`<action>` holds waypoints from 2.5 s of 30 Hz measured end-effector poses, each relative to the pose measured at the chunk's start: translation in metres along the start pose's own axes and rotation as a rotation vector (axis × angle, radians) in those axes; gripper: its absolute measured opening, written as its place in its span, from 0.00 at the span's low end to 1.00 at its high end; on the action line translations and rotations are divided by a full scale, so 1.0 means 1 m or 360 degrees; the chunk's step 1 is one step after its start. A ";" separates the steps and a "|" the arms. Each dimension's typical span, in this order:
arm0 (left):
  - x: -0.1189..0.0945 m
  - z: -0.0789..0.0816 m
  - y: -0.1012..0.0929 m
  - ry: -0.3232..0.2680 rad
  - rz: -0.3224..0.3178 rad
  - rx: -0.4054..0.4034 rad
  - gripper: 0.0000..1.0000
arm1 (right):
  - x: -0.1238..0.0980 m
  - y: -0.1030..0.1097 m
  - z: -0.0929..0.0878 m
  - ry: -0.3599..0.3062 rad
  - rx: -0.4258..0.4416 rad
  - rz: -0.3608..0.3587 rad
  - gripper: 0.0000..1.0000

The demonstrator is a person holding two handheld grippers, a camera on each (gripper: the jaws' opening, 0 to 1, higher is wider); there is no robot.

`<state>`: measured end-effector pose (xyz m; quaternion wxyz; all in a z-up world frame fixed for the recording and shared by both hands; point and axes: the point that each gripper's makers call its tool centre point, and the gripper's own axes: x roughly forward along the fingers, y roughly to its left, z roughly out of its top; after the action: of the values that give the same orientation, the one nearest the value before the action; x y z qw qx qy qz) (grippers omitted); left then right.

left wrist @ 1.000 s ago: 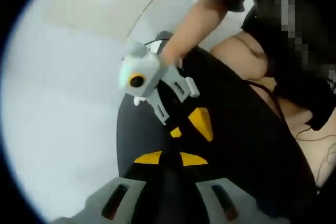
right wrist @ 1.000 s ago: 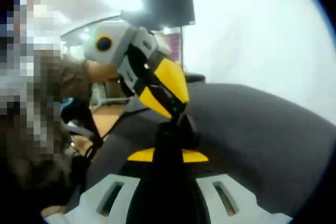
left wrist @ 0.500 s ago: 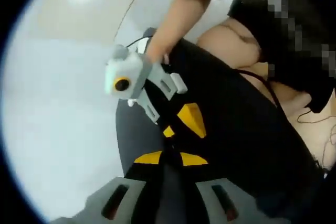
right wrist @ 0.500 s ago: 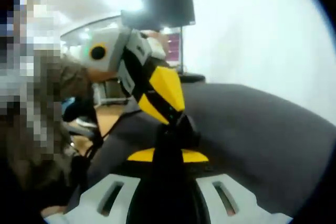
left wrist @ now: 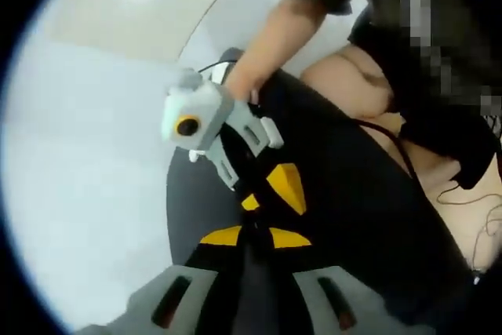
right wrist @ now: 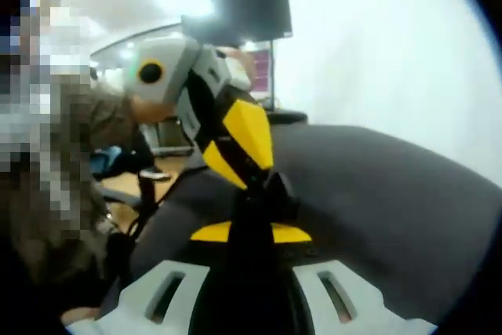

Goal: Pick up three earphones and place each one into its charging case using tactile feedback, ensure that each earphone is properly inserted and securely positioned inside the case.

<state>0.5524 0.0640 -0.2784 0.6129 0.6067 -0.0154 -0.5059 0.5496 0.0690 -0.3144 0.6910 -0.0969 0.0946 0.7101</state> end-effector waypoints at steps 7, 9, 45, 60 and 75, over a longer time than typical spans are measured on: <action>-0.003 0.004 0.000 0.0003 -0.0037 -0.0004 0.10 | 0.000 0.000 0.000 0.0000 0.0003 0.0002 0.18; -0.004 0.008 0.000 -0.0018 -0.0049 -0.0027 0.10 | -0.001 0.000 0.000 0.0001 0.0004 0.0003 0.18; 0.018 -0.018 -0.016 -0.0898 -0.0117 -0.1331 0.28 | -0.001 0.001 -0.001 0.0008 0.0103 0.0039 0.18; 0.015 -0.011 -0.011 -0.0873 0.0015 -0.1082 0.28 | -0.004 0.001 -0.004 0.0024 0.0230 0.0072 0.18; 0.015 -0.021 -0.009 -0.0834 0.0129 -0.0998 0.28 | 0.005 -0.004 -0.008 0.0022 0.0402 0.0089 0.18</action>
<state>0.5670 0.0720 -0.2997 0.7629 0.2399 -0.0400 -0.5990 0.5533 0.0712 -0.3236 0.6770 -0.0113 0.1906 0.7107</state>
